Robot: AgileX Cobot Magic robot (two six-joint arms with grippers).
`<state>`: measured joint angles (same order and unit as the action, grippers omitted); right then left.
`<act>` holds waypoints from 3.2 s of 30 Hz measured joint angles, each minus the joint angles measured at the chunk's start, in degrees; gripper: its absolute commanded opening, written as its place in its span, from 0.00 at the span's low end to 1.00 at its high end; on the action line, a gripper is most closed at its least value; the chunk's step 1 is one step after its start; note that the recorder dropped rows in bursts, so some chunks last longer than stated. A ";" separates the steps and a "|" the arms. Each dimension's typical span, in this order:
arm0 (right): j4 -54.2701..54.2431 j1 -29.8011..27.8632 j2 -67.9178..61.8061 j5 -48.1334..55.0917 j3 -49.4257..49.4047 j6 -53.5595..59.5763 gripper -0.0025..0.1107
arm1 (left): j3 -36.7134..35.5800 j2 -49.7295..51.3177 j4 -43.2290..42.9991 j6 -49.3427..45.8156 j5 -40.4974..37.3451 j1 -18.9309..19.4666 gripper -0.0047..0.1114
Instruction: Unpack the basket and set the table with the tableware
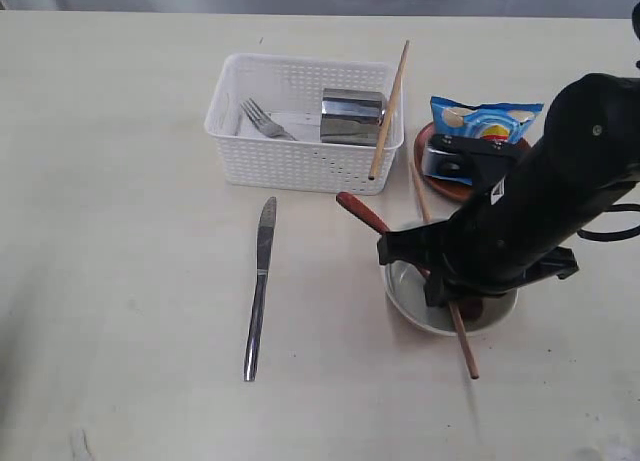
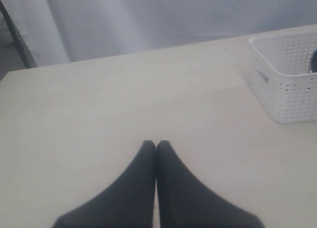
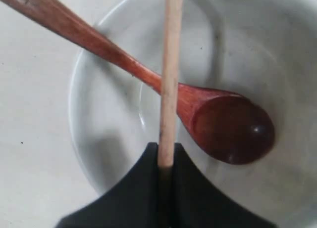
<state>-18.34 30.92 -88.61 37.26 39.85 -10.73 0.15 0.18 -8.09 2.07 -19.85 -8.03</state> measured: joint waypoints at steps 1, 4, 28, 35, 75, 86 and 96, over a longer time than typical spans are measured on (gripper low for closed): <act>0.00 0.00 0.00 0.24 0.00 0.00 0.02 | 0.00 0.00 -0.13 0.00 0.00 0.00 0.04; 0.00 0.00 0.00 0.78 0.00 0.00 0.02 | 0.00 0.00 -0.42 0.00 0.00 0.00 0.04; 2.62 0.00 0.00 7.09 4.86 0.25 0.41 | 0.00 0.00 -0.42 0.00 0.00 0.00 0.04; 6.74 0.00 0.00 15.48 12.25 -0.55 0.41 | 0.00 0.00 -0.42 0.00 0.00 0.00 0.04; 6.82 -7.49 -28.24 32.31 59.67 -8.78 0.41 | 0.00 0.00 -0.42 0.00 0.00 0.00 0.04; 6.47 -6.58 -30.55 32.54 59.67 -7.94 0.41 | 0.00 0.00 -0.42 0.00 0.00 0.00 0.04; 5.45 -6.58 -30.55 32.09 59.67 -7.73 0.41 | 0.00 0.00 -0.42 0.00 0.00 0.00 0.04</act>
<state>-12.89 24.34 -119.16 69.35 99.52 -18.46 0.15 0.18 -8.51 2.07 -19.85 -8.03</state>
